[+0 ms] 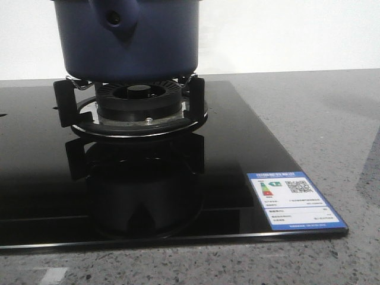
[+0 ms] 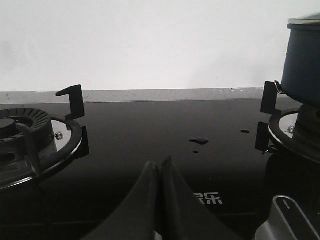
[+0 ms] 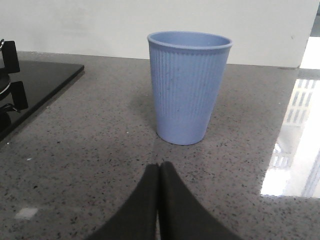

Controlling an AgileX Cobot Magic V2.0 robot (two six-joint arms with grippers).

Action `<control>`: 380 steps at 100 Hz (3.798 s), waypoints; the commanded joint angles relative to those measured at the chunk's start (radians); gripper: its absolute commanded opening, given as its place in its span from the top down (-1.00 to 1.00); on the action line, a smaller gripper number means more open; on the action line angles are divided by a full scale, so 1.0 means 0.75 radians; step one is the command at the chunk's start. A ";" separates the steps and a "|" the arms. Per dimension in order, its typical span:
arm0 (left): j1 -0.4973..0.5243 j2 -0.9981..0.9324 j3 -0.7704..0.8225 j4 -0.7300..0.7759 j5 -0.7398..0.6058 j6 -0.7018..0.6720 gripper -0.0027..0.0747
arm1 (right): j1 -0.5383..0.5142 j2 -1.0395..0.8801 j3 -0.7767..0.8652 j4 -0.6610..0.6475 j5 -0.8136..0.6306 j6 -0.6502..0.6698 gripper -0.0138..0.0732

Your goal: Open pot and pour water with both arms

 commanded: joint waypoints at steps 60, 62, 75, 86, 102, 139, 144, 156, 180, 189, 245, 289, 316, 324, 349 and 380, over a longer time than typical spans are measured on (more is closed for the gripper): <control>-0.010 -0.039 0.012 -0.010 -0.103 -0.010 0.98 | -0.002 -0.025 0.033 -0.014 -0.116 -0.009 0.80; -0.010 -0.039 0.012 -0.010 -0.103 -0.010 0.98 | -0.002 -0.025 0.033 -0.014 -0.116 -0.009 0.80; -0.010 -0.039 0.012 -0.010 -0.103 -0.010 0.98 | -0.002 -0.025 0.033 -0.014 -0.118 -0.009 0.80; -0.010 -0.039 0.012 -0.010 -0.103 -0.010 0.98 | -0.002 -0.025 0.033 -0.014 -0.118 -0.009 0.80; -0.010 -0.039 0.012 -0.010 -0.103 -0.010 0.98 | -0.002 -0.025 0.033 -0.014 -0.141 -0.009 0.80; -0.010 -0.039 0.012 -0.242 -0.139 -0.010 0.98 | -0.002 -0.025 0.033 0.159 -0.249 -0.009 0.80; -0.010 -0.039 0.012 -0.298 -0.139 -0.010 0.98 | -0.002 -0.025 0.033 0.199 -0.263 -0.009 0.80; -0.010 -0.039 0.012 -0.418 -0.142 -0.010 0.98 | -0.002 -0.025 0.033 0.299 -0.266 -0.007 0.80; -0.014 -0.039 -0.020 -0.845 -0.139 -0.010 0.98 | -0.002 -0.025 0.021 0.771 -0.279 0.017 0.80; -0.016 -0.039 -0.087 -0.842 -0.094 -0.010 0.98 | -0.002 -0.025 -0.025 0.763 -0.206 0.017 0.80; -0.023 0.442 -1.017 -0.673 0.674 0.558 0.98 | 0.032 0.430 -0.812 0.320 0.457 -0.031 0.80; -0.034 0.509 -1.089 -0.916 0.665 0.708 0.40 | 0.144 0.580 -0.942 0.317 0.534 -0.063 -0.04; -0.177 0.584 -1.090 -1.091 0.650 0.924 -0.21 | 0.144 0.580 -0.942 0.328 0.529 -0.063 -0.52; -0.249 0.624 -1.090 -1.086 0.615 0.993 -0.17 | 0.144 0.580 -0.942 0.328 0.529 -0.063 -0.52; -0.357 0.861 -1.090 -1.175 0.511 1.126 -0.16 | 0.144 0.580 -0.942 0.357 0.529 -0.063 -0.52; -0.360 1.217 -1.101 -1.732 0.494 1.730 -0.36 | 0.144 0.580 -0.942 0.359 0.529 -0.063 -0.52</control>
